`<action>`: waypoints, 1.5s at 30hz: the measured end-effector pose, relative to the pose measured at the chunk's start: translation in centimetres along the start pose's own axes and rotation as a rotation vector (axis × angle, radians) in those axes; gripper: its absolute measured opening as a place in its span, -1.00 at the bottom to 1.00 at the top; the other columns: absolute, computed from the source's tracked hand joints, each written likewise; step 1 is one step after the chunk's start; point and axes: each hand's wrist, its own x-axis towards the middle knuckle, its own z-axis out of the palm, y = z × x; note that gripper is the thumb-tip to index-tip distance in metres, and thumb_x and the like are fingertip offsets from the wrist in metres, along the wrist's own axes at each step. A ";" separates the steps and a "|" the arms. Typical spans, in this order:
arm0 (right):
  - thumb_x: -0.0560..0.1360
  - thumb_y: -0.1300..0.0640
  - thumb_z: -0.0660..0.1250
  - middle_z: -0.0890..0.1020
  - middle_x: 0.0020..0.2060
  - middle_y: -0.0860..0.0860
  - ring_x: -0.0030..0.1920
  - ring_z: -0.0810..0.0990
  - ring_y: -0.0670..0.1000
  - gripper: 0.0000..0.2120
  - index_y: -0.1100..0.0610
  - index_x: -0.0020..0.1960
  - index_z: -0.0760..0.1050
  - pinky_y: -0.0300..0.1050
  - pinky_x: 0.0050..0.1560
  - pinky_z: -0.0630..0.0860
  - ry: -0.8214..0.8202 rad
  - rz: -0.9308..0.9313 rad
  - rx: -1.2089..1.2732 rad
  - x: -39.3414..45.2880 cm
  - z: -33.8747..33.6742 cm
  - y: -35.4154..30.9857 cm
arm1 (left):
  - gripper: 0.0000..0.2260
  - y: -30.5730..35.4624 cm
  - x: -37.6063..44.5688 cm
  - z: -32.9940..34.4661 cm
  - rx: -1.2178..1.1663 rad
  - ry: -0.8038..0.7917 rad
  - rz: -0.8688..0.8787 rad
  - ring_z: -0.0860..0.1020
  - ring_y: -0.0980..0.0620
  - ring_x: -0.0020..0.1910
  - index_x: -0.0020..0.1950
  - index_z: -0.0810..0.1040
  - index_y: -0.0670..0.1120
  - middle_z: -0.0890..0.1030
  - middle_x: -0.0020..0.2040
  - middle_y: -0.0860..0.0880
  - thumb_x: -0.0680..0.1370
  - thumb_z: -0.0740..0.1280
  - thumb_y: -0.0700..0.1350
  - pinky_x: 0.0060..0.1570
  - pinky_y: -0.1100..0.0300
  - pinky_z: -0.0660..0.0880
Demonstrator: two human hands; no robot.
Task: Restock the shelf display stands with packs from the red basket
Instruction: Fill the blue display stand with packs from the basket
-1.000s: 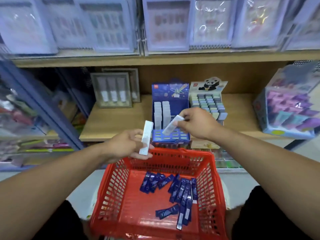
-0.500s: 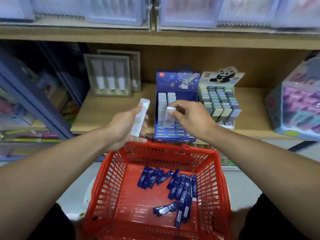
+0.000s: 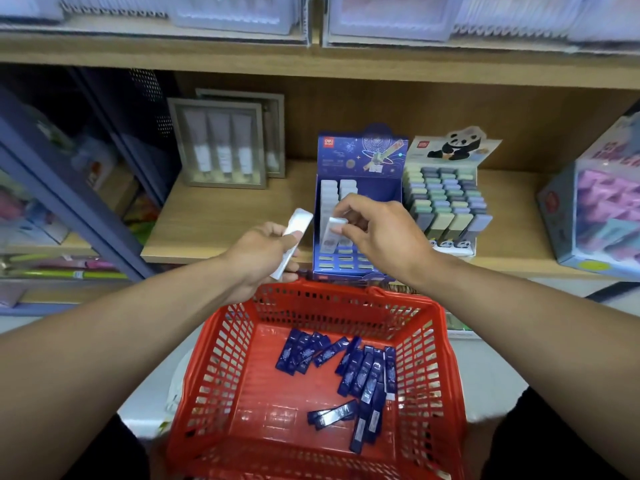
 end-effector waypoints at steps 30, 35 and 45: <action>0.55 -0.22 0.34 0.67 -0.19 -0.06 -0.20 0.63 -0.10 -0.67 -0.03 0.15 0.65 -0.09 -0.11 0.59 0.010 0.202 0.056 1.0 -1.3 -3.0 | -0.84 -0.1 -1.7 0.9 0.081 -0.009 0.276 0.72 -0.07 -0.13 0.13 0.47 -0.17 0.72 -0.08 -0.12 0.60 0.39 -0.20 -0.29 -0.05 0.67; 0.50 -0.20 0.41 0.69 -0.31 0.02 -0.30 0.69 0.05 -0.68 0.06 -0.12 0.64 0.01 -0.24 0.65 -0.160 0.377 0.278 -0.3 -2.1 -4.1 | -0.90 -0.7 -2.2 2.0 0.320 -0.050 0.531 0.69 0.05 -0.24 0.02 0.54 -0.02 0.67 -0.17 0.00 0.57 0.42 -0.17 -0.43 0.01 0.64; 0.44 0.31 0.52 0.73 -0.16 0.18 -0.17 0.74 0.13 -0.78 0.18 0.01 0.53 0.18 -0.01 0.66 -0.146 0.562 0.433 -0.5 -3.7 -0.2 | -0.65 -2.0 -0.5 1.5 0.698 -0.013 0.349 0.61 0.12 -0.07 0.16 0.48 0.08 0.58 0.09 0.13 0.48 0.49 0.13 -0.09 0.14 0.53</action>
